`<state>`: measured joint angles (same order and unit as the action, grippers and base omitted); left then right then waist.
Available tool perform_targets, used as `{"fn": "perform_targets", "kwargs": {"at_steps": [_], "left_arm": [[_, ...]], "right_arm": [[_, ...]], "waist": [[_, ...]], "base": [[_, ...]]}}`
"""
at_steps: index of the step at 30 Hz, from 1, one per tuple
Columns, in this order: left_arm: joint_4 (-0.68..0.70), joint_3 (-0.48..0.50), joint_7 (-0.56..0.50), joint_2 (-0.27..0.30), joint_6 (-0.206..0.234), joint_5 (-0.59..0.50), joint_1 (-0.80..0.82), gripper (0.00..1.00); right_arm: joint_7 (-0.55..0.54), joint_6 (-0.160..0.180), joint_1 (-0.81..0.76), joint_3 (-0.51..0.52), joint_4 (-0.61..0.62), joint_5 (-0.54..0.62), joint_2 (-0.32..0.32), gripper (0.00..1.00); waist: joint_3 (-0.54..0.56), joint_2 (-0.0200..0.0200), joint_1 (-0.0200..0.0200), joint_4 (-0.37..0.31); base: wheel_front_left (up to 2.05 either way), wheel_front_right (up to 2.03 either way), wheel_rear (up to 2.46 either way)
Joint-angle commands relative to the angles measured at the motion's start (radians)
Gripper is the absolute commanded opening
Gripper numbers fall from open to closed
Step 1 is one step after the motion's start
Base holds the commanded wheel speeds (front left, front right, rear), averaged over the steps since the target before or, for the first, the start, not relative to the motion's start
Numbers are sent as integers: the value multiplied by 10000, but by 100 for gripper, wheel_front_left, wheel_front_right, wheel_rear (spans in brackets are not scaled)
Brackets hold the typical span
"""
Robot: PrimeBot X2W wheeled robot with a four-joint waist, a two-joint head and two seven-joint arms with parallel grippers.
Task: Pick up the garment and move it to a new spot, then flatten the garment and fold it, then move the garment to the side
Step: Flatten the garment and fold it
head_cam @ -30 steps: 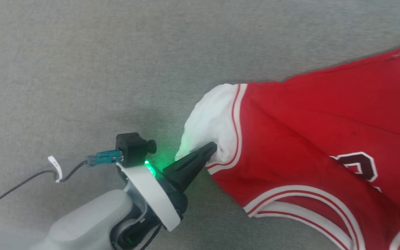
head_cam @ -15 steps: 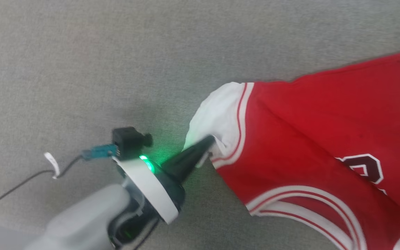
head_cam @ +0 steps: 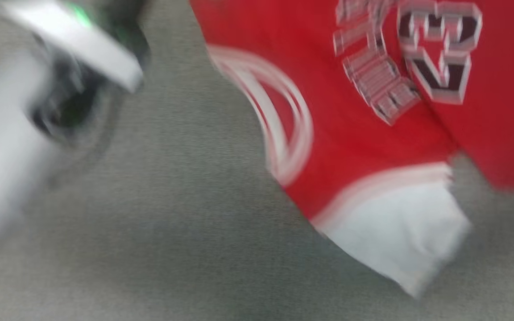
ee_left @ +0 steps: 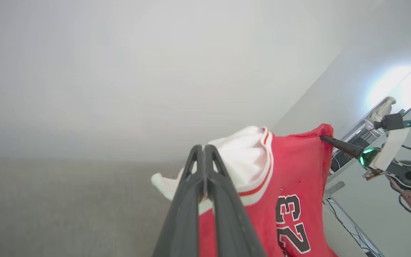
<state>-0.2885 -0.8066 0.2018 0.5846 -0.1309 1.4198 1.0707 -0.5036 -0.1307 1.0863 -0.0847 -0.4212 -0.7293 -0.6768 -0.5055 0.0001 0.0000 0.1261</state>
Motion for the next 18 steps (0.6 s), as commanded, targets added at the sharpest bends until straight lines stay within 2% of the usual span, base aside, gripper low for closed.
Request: {"fn": "perform_targets", "kwargs": {"at_steps": [1, 7, 11, 14, 18], "left_arm": [[-472, 184, -110, 30, 20, -73, 859, 0], [-2215, 1197, 53, -238, 23, 252, 3916, 0], [-2918, 1418, 84, -374, 25, 309, 5292, 0], [-2998, 1427, 170, -428, 29, 444, 5498, 0], [-2401, 979, 275, -352, 28, 427, 4383, 0]], "right_arm": [[560, 0, 577, 189, -373, 291, 349, 0], [2651, 9, 2850, 785, -1818, 1231, 1356, 0], [3596, 10, 3868, 841, -2582, 1564, 1598, 0], [3947, 12, 4036, 552, -3062, 1626, 1686, 0], [4268, 10, 3321, -249, -3250, 1561, 1448, 0]], "waist": [[-200, -1, 0, -282], [-315, -1, 0, -828], [-226, -1, 0, -1012], [-140, -1, 0, -1026], [22, -1, 0, -907]], "base": [[0, 0, 0], [0, 0, 0], [0, 0, 0], [0, 0, 0], [0, 0, 0]]}}
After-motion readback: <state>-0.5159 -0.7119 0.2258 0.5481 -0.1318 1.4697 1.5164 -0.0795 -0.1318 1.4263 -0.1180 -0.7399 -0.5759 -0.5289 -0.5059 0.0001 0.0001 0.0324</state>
